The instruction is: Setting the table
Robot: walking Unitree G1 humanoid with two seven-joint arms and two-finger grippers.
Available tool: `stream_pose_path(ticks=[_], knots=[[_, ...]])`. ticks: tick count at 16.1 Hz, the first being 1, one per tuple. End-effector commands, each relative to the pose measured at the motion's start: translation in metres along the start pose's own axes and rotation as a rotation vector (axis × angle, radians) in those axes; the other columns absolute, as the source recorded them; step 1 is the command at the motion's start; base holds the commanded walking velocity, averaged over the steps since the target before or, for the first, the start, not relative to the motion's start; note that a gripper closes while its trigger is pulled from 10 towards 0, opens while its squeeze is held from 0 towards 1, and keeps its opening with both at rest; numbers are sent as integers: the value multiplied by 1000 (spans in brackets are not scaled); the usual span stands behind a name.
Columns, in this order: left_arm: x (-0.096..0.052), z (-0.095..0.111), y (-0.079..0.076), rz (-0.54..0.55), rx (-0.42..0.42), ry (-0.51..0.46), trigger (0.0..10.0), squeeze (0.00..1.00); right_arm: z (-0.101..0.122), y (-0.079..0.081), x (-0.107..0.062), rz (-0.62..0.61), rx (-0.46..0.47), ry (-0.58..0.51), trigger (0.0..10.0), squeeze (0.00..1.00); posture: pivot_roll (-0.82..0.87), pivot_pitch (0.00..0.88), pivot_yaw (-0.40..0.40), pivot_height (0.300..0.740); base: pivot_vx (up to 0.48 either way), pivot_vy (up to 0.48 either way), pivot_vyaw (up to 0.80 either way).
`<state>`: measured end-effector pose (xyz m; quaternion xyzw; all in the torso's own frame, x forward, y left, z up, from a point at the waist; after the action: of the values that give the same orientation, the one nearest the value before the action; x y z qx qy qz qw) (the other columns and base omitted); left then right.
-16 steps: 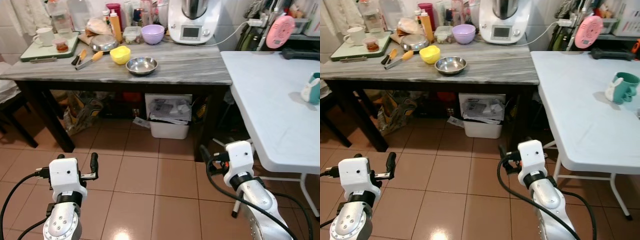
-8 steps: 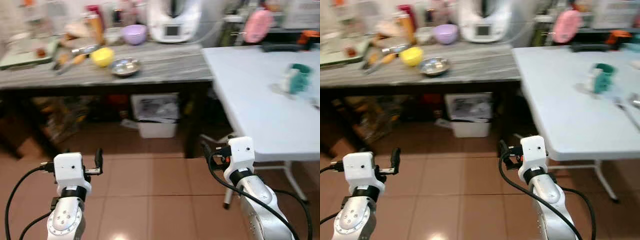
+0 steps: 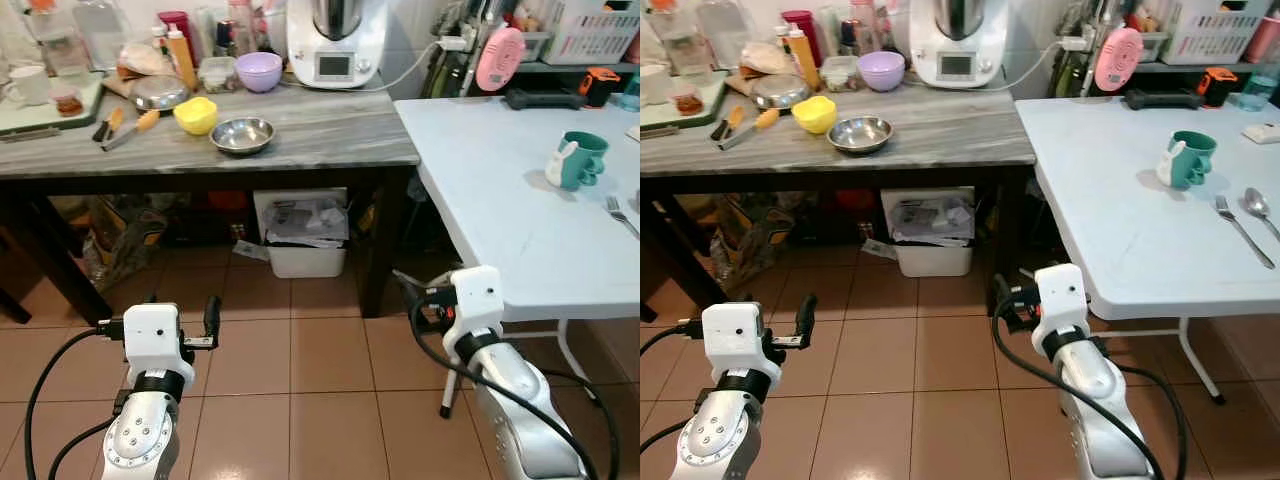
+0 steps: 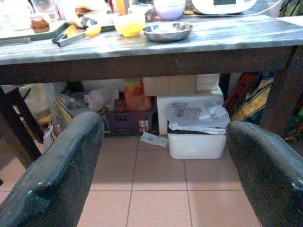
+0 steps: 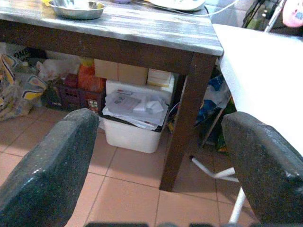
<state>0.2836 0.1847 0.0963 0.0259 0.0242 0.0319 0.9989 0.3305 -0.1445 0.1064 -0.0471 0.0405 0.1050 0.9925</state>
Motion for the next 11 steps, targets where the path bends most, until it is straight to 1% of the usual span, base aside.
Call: stream_pose_path(ticks=[1, 4, 6, 7, 8, 11], knots=[[0, 4, -2, -11, -2, -13, 10000, 0, -3, -8, 1, -27, 3, 19, 10000, 0, -200, 0, 35, 740, 0, -379, 0], [4, 6, -5, -27, -11, -15, 10000, 0, -1, -16, 7, -87, -27, 13, 10000, 0, -206, 0, 44, 740, 0, -451, 0], [6, 6, -5, -29, -15, -16, 10000, 0, 1, -18, 9, -101, -47, 6, 10000, 0, -212, 0, 49, 740, 0, -480, 0], [7, 6, -5, -32, -17, -16, 10000, 0, 3, -22, 12, -124, -51, 3, 10000, 0, -212, 0, 50, 740, 0, -480, 0], [8, 7, -7, -40, -18, -19, 10000, 0, 4, -25, 16, -129, -19, 9, 10000, 0, -212, 0, 48, 740, 0, -480, 0], [9, 7, -7, -41, -20, -19, 10000, 0, 3, -27, 16, -117, 31, 14, 10000, 0, -210, 0, 44, 740, 0, -480, 0]])
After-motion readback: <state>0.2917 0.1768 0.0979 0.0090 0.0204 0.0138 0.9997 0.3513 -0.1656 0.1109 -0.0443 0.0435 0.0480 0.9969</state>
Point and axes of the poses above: a point about 5 cm out from each wrist's last joint towards the gripper, its own x axis pointing out of the wrist towards the gripper, its own z axis along the axis of the wrist's last joint, y = z × x, the point moved 6 cm from there along x, pointing out of the wrist towards the gripper
